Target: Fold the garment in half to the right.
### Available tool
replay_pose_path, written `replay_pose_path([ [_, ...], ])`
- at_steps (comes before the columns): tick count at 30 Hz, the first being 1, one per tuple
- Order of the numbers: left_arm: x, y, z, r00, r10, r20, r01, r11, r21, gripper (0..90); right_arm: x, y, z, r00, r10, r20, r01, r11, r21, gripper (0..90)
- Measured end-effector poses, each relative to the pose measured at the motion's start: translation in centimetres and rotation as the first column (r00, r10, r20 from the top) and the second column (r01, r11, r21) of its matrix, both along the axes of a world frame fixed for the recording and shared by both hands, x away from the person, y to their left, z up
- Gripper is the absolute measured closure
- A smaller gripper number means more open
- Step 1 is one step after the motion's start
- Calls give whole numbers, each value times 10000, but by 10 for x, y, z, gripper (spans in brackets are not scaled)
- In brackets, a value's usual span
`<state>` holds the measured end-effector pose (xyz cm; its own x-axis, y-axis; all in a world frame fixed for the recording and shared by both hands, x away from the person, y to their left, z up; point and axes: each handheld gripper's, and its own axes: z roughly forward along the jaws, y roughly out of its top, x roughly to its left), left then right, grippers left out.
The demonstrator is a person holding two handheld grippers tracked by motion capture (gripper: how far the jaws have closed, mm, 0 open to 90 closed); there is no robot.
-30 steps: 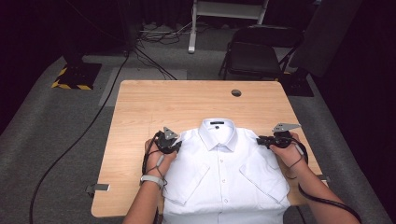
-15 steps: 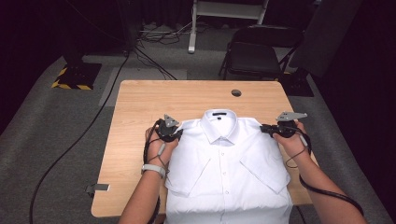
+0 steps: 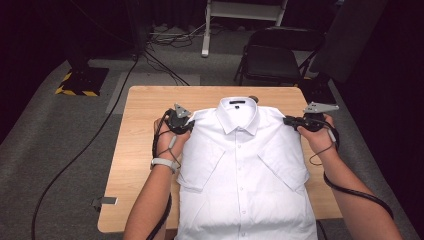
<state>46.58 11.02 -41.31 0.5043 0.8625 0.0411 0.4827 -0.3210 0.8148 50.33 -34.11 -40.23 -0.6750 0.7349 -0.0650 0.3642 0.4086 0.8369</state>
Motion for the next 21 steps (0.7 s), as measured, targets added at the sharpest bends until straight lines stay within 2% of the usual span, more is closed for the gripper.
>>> replay_pose_path([
  [7,14,1,17,9996,108,275,-108,9999,-22,779,9,0,17,9992,-102,385,98,9999,101,835],
  [13,19,2,29,9985,132,525,-129,9999,-57,779,15,2,30,9975,-167,687,159,9998,119,834],
  [18,17,8,43,9952,130,966,-84,9988,-480,779,13,2,47,9941,-100,1084,71,9996,270,833],
  [21,9,10,46,9921,-30,1252,129,9969,-782,779,7,0,54,9917,23,1289,-68,9994,350,833],
])
